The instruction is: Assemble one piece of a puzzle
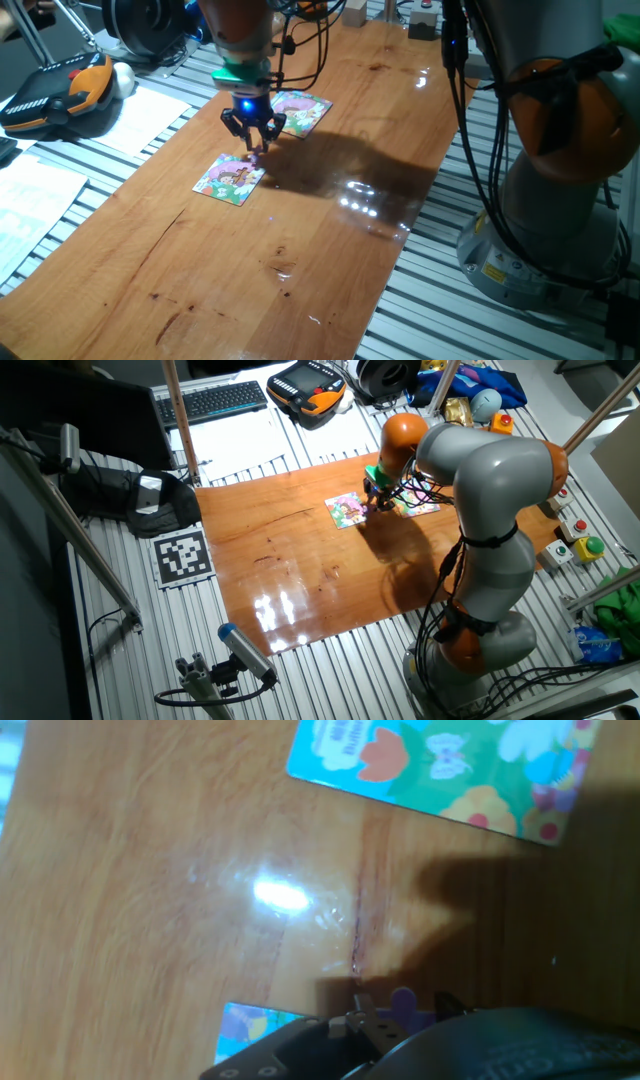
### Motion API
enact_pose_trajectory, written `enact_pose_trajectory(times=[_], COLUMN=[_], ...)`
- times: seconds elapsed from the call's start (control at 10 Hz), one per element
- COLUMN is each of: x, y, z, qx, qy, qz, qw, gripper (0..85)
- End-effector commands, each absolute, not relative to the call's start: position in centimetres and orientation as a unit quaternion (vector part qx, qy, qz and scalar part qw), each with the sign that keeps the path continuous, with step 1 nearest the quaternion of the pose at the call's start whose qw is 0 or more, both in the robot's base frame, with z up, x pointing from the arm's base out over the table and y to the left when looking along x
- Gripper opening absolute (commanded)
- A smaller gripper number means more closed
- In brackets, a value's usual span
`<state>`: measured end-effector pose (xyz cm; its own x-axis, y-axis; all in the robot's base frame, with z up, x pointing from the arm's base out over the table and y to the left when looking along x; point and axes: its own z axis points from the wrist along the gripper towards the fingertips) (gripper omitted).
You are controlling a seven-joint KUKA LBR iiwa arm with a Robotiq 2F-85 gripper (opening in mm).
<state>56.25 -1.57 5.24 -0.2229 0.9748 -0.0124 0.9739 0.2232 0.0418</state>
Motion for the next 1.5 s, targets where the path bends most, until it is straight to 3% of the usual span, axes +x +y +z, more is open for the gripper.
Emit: enact_pose_trajectory(times=[0.0, 1.4], x=[56.2, 57.1], y=[-1.4, 2.1], z=[5.2, 3.5], qx=[0.700, 0.727], qy=[0.714, 0.686], qz=[0.010, 0.033], qw=[0.017, 0.013], gripper=[0.0, 0.0])
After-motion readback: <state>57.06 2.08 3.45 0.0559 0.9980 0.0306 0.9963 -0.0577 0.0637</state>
